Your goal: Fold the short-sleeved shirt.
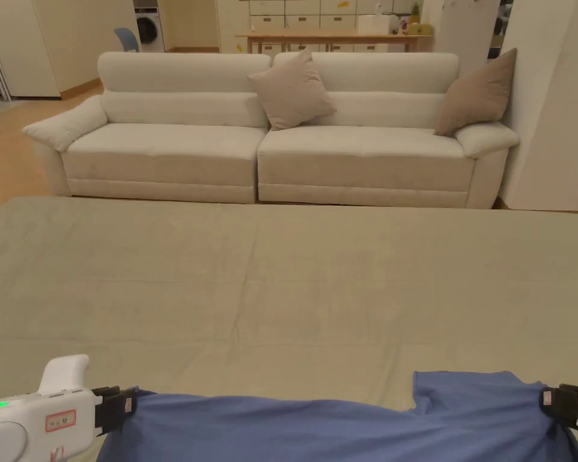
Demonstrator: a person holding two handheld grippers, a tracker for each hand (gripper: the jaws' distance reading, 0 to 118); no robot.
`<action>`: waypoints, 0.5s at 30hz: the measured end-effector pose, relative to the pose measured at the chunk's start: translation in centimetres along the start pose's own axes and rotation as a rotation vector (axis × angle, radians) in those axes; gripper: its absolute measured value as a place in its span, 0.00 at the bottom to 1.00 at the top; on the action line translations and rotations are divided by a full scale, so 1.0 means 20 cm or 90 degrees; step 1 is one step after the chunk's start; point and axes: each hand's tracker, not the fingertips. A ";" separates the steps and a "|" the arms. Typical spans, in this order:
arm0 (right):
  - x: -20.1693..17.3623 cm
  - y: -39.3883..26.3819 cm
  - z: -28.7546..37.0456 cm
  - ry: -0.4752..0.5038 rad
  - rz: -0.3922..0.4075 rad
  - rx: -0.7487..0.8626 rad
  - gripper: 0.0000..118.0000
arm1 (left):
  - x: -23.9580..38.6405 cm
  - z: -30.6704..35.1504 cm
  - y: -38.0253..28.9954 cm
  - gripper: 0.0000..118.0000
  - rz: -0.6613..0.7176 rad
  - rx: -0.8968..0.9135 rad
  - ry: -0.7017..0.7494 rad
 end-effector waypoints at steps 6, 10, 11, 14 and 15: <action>0.01 -0.15 0.53 0.052 -0.039 0.075 0.01 | 0.08 0.32 -0.07 0.03 -0.053 0.011 -0.024; 0.00 -0.39 0.87 0.056 -0.017 0.088 0.01 | 0.09 0.58 -0.22 0.03 -0.055 0.026 -0.053; 0.01 -0.46 0.94 0.054 -0.019 0.088 0.01 | 0.09 0.65 -0.27 0.03 -0.055 0.026 -0.054; 0.04 -0.68 1.10 0.067 -0.039 0.091 0.01 | 0.08 0.75 -0.44 0.03 -0.057 0.015 -0.055; 0.06 -0.76 1.14 0.067 -0.044 0.084 0.01 | 0.08 0.78 -0.51 0.03 -0.055 0.011 -0.051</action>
